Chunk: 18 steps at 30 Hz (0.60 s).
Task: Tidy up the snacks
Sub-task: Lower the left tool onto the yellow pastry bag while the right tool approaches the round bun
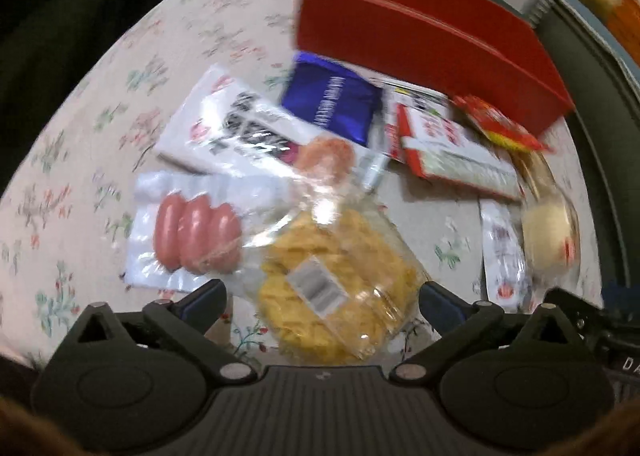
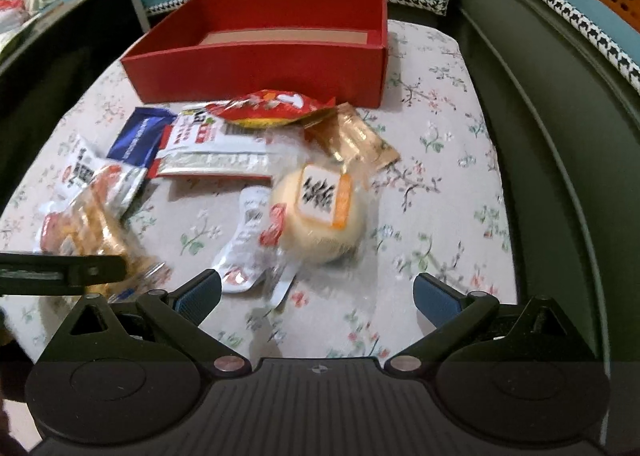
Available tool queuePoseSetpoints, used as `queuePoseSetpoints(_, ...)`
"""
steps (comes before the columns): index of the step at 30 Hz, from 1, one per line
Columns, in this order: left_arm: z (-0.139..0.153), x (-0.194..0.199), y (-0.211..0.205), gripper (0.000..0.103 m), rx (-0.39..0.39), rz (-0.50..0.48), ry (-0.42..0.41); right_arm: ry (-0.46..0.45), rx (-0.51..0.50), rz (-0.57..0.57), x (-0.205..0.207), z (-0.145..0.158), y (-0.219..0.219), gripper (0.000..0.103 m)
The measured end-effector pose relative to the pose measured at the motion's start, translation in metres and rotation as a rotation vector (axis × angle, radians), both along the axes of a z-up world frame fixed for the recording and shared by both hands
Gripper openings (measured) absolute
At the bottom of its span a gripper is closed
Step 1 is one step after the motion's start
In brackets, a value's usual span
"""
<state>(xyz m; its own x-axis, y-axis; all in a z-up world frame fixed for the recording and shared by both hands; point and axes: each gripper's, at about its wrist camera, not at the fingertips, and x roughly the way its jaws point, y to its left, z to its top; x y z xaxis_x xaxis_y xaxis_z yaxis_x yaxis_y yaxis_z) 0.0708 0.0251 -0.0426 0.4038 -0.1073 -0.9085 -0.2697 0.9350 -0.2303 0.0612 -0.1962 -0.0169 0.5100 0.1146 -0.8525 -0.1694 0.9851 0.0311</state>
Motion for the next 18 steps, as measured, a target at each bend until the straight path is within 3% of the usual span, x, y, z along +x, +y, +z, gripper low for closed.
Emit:
queuePoseSetpoints(5,-0.01,0.007,0.022,0.103,-0.14,0.215,0.067,0.012,0.026,0.023,0.018,0.004,-0.004,0.103)
queuePoseSetpoints(11,-0.014,0.021,-0.002,0.103,-0.037,0.237,0.065,0.012,0.019,0.067,0.03,0.005,0.0,0.103)
queuePoseSetpoints(14,-0.018,0.027,-0.016,0.103,0.053,0.171,0.064,0.005,0.012,0.077,0.03,0.005,0.0,0.103)
queuePoseSetpoints(18,-0.015,0.017,-0.02,0.103,0.099,0.066,0.029,-0.019,0.007,0.063,0.026,0.008,-0.008,0.103)
